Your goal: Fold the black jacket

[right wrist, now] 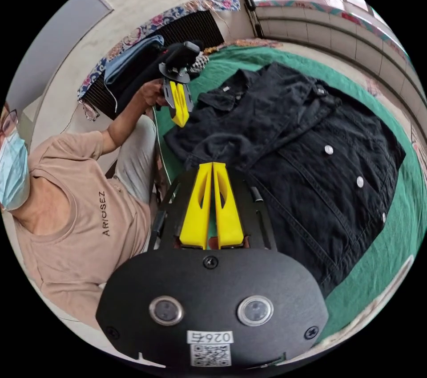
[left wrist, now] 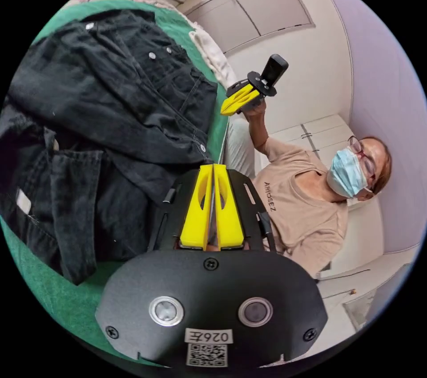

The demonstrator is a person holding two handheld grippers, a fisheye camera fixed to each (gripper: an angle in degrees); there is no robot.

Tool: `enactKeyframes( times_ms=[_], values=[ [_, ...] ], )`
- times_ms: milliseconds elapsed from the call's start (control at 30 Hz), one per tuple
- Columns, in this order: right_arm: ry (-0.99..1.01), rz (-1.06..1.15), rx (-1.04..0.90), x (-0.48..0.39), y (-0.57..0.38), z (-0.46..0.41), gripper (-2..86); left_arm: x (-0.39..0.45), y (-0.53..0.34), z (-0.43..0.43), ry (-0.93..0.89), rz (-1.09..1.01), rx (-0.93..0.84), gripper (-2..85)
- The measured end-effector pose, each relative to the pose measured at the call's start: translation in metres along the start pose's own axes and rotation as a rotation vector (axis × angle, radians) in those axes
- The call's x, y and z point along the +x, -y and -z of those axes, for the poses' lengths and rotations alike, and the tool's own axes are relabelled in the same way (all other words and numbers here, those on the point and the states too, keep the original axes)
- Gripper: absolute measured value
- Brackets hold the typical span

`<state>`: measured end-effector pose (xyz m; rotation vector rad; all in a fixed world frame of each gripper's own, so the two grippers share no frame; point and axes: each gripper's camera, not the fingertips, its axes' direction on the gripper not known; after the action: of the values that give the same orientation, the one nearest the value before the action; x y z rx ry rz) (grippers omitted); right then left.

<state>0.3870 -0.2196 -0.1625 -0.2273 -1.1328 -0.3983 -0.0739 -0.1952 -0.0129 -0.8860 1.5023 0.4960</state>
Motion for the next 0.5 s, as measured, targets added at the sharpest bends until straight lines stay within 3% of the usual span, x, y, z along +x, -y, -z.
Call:
enactKeyframes(
  times_ms=[100,267,333,400,500],
  values=[
    [-0.049,0.037,0.033,-0.022,0.008,-0.018,-0.9,0.038,-0.002,0.013,0.202,-0.074,0.071,-0.9],
    [-0.184,0.104,-0.354,-0.046,0.01,-0.102,-0.9,0.109,-0.013,0.013,0.549,-0.218,0.101,-0.9],
    [-0.236,0.162,-0.341,-0.062,0.006,-0.101,-0.9,0.137,-0.023,0.021,0.614,-0.297,0.191,-0.9],
    [-0.281,0.205,-0.347,-0.075,-0.001,-0.101,-0.9,0.162,-0.038,0.033,0.604,-0.394,0.301,-1.0],
    [-0.353,0.255,-0.349,-0.092,-0.02,-0.104,-0.9,0.179,-0.066,0.065,0.326,-0.517,0.58,-1.0]
  ],
)
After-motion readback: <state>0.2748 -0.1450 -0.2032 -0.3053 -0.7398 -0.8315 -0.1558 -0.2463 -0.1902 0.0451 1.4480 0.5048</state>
